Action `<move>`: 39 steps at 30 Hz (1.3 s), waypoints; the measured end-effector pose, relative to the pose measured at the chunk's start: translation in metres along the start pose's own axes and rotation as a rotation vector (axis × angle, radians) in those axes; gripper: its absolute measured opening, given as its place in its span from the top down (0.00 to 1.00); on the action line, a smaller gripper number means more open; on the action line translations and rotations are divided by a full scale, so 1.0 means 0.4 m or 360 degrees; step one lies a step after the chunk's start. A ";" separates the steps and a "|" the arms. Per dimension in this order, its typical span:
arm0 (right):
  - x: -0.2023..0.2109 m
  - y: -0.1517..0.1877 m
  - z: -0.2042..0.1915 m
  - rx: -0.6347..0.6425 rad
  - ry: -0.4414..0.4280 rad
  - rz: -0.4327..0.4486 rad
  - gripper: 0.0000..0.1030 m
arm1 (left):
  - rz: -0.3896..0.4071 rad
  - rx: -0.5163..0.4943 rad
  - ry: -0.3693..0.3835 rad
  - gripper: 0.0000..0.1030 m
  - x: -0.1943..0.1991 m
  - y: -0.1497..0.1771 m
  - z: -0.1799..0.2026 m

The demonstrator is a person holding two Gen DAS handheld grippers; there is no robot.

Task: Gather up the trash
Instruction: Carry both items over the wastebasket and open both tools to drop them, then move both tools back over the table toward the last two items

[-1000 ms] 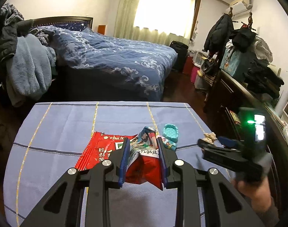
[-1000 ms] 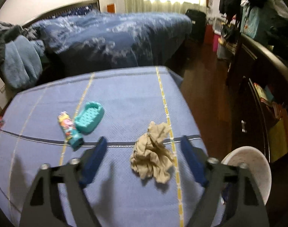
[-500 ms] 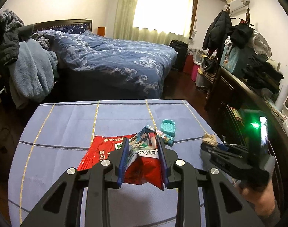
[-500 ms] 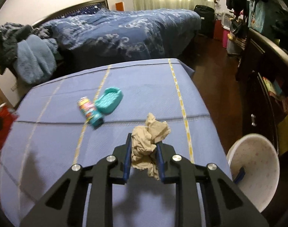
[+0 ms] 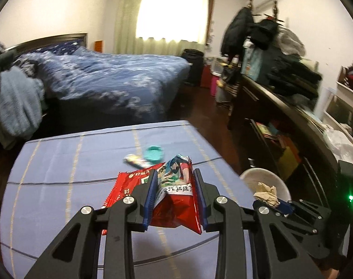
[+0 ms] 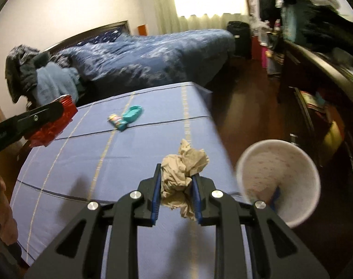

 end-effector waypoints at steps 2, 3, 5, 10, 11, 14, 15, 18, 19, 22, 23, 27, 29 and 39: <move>0.021 0.004 0.046 -0.0043 0.0034 0.0024 0.76 | -0.0008 -0.0046 0.0044 0.69 -0.018 -0.010 0.053; 0.029 0.005 0.070 -0.0067 0.0051 0.0033 0.76 | -0.0011 -0.0064 0.0063 0.69 -0.025 -0.012 0.074; 0.046 0.010 0.131 -0.0130 0.0093 0.0051 0.76 | -0.0026 -0.0113 0.0108 0.69 -0.049 -0.020 0.126; 0.062 0.027 0.273 -0.0279 0.0184 0.0069 0.76 | -0.0059 -0.0221 0.0247 0.69 -0.124 -0.032 0.271; 0.062 0.030 0.294 -0.0304 0.0194 0.0069 0.76 | -0.0072 -0.0242 0.0275 0.69 -0.143 -0.034 0.300; 0.059 0.039 0.363 -0.0384 0.0239 0.0075 0.76 | -0.0123 -0.0282 0.0346 0.69 -0.195 -0.033 0.368; 0.058 0.042 0.388 -0.0411 0.0255 0.0079 0.76 | -0.0139 -0.0295 0.0367 0.69 -0.212 -0.031 0.390; 0.049 0.050 0.442 -0.0461 0.0288 0.0077 0.76 | -0.0178 -0.0328 0.0405 0.69 -0.254 -0.029 0.440; 0.040 0.054 0.465 -0.0489 0.0299 0.0079 0.76 | -0.0186 -0.0336 0.0427 0.69 -0.270 -0.031 0.458; 0.017 0.057 0.511 -0.0539 0.0304 0.0068 0.76 | -0.0218 -0.0352 0.0464 0.69 -0.318 -0.035 0.495; 0.007 0.057 0.524 -0.0552 0.0309 0.0067 0.76 | -0.0230 -0.0359 0.0464 0.69 -0.337 -0.036 0.504; -0.036 0.055 0.560 -0.0557 0.0331 0.0053 0.76 | -0.0270 -0.0380 0.0456 0.69 -0.394 -0.032 0.536; -0.066 0.052 0.567 -0.0550 0.0330 0.0027 0.76 | -0.0288 -0.0388 0.0465 0.67 -0.419 -0.026 0.549; -0.099 0.044 0.562 -0.0499 0.0385 0.0029 0.53 | -0.0233 -0.0345 0.0453 0.22 -0.425 -0.041 0.546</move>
Point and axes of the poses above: each gripper's, at about its wrist camera, not at the fingertips, and x roughly against the way its jaws point, z to its right, y to its underside, the point moved 5 cm from there along -x, roughly the way its jaws point, and after that the axes turned 3 degrees about -x, right-handed, at the moved point
